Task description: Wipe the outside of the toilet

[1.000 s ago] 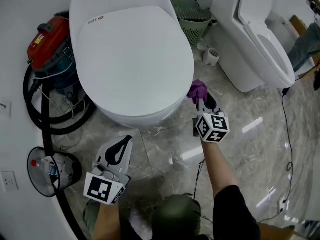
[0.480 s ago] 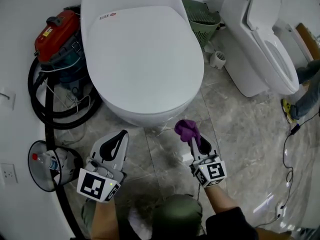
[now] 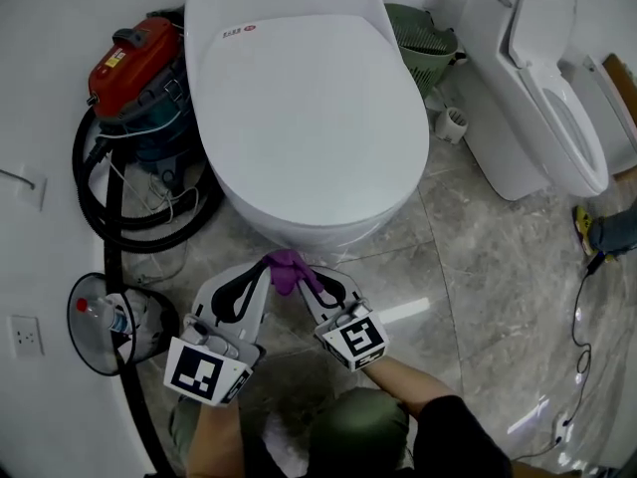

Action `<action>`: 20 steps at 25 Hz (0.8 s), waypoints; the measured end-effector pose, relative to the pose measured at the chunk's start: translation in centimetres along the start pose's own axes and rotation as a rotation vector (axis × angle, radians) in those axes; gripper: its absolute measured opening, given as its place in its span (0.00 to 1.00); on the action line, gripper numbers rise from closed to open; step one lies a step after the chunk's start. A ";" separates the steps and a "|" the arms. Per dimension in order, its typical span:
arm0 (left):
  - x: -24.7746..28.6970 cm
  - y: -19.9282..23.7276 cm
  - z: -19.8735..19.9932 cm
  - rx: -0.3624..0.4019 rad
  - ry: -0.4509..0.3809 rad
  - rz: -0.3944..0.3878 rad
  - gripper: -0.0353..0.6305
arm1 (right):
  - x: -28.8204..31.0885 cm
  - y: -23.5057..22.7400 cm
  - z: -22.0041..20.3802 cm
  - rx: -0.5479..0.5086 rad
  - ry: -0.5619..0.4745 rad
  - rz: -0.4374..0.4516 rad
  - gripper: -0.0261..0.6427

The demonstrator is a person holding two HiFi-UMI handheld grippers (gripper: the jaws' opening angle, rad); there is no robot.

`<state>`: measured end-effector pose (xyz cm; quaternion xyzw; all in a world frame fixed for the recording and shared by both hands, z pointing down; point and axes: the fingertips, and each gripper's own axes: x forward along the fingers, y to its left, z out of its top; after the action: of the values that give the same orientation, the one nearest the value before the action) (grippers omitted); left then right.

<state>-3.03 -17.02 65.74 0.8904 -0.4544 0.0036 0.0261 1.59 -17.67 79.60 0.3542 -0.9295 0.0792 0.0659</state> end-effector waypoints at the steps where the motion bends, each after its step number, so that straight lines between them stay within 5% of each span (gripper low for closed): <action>1: -0.1 0.1 -0.1 -0.002 0.001 0.002 0.06 | 0.8 0.4 0.2 -0.006 -0.004 0.003 0.10; 11: 0.8 -0.1 -0.7 -0.022 -0.005 -0.015 0.06 | -1.7 -4.9 0.9 0.017 -0.005 -0.134 0.10; 20: 2.2 -1.6 -1.4 -0.041 -0.001 -0.027 0.06 | -7.7 -15.4 -0.2 0.013 0.036 -0.359 0.10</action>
<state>-0.39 -17.81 67.11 0.8958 -0.4423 -0.0064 0.0441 17.65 -23.99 79.94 0.5132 -0.8496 0.0786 0.0932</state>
